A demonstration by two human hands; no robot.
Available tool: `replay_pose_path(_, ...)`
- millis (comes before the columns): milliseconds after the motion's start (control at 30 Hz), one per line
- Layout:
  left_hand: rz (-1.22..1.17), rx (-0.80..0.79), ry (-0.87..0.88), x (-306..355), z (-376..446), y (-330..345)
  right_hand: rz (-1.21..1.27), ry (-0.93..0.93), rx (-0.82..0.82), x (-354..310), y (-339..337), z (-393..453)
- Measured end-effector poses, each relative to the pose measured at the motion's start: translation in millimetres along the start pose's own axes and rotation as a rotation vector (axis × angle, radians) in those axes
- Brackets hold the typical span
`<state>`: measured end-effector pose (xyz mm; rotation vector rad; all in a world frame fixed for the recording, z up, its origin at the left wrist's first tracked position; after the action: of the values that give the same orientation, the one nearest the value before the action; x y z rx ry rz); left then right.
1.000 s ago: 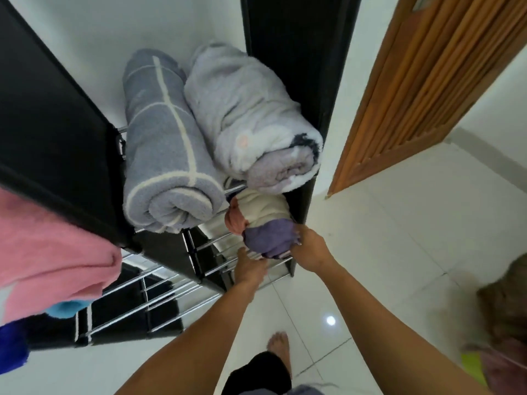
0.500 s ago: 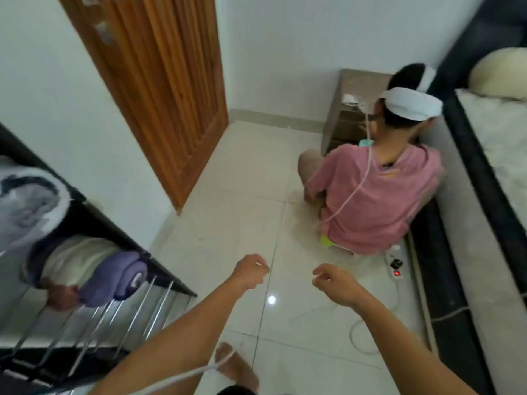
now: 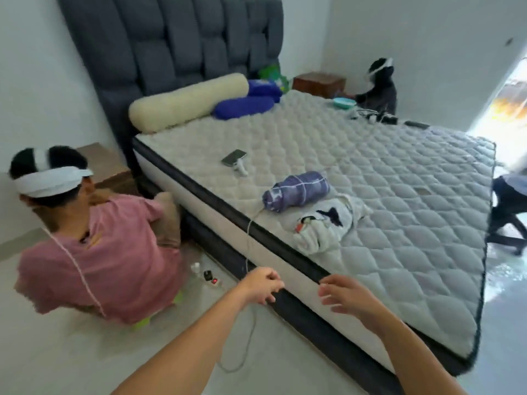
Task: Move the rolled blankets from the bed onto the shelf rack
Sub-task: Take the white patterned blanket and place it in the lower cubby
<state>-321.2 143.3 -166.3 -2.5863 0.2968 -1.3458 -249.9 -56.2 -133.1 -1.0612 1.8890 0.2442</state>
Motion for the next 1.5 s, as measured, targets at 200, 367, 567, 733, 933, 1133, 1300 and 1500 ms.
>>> replay_pose_path(200,0.124,-0.205,-0.011,69,82,37,0.202,0.066,0.087,28,-70,28)
replay_pose_path(367,0.074,-0.218,-0.104,84,154,19,0.283,0.158,0.208,40,-115,84)
replay_pose_path(567,-0.125,-0.136,-0.294,66,221,-11,0.361,0.246,0.304,42,-144,159)
replay_pose_path(733,-0.483,-0.029,-0.480,56,252,-13,0.475,0.283,0.330,38,-170,217)
replay_pose_path(933,-0.810,-0.037,-0.600,74,283,-11,0.351,0.277,0.391,8,-249,311)
replay_pose_path(1133,-0.873,0.031,-0.621,90,323,-10,-0.003,0.317,0.321,-31,-303,396)
replay_pose_path(1300,-0.880,0.092,-0.677,89,335,-12,-0.238,0.410,0.060,-31,-297,435)
replay_pose_path(1500,-0.874,0.163,-0.707,92,336,-11,-0.221,0.310,0.029,-42,-308,443)
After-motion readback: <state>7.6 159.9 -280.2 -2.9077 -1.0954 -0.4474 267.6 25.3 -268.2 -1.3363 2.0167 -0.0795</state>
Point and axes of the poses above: each hand's wrist, its own z-axis towards the middle knuckle, its own y-axis out of the palm, x = y × z, the point moved 3 cm from there along z, towards the middle knuckle, and after that the axes turned 7 degrees about -x, right-handed, at the moved point
